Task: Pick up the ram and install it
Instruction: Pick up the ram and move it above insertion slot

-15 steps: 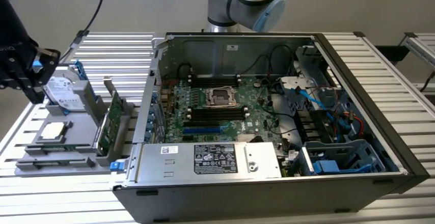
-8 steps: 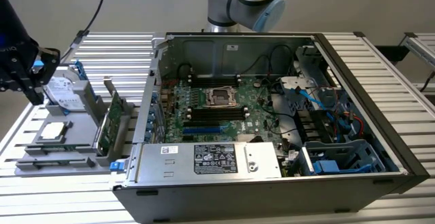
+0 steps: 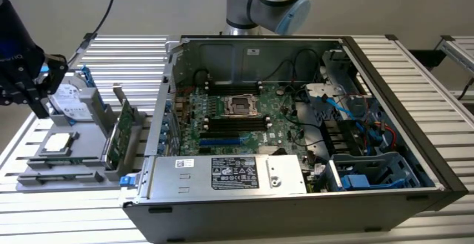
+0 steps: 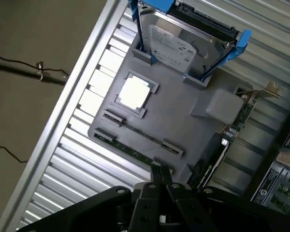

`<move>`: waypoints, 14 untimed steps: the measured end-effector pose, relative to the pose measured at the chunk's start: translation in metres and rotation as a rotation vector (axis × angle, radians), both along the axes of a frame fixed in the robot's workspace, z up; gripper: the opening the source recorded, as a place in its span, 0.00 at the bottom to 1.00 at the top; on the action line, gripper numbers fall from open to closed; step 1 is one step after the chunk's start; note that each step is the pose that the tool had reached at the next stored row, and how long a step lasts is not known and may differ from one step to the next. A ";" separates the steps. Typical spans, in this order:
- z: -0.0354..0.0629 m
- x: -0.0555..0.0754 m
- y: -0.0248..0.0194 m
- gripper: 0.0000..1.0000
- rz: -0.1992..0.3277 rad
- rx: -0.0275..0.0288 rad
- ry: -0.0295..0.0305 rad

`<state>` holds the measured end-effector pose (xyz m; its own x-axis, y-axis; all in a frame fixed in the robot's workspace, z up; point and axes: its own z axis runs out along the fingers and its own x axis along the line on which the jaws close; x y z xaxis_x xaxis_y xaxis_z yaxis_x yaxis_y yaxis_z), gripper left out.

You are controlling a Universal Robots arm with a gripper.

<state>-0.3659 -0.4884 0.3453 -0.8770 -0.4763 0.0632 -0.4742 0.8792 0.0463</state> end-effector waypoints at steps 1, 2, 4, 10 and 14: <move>-0.0009 0.000 0.0000 0.11 0.018 0.0000 0.0000; -0.0018 0.000 0.0000 0.11 0.036 0.0000 0.0001; -0.0032 0.000 0.0000 0.11 0.072 0.0000 0.0000; -0.0044 0.000 0.0000 0.11 0.182 0.0001 -0.0002; -0.0045 0.000 0.0000 0.11 0.254 0.0001 0.0000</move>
<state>-0.3660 -0.4885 0.3409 -0.7292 -0.6814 0.0632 -0.6798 0.7319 0.0463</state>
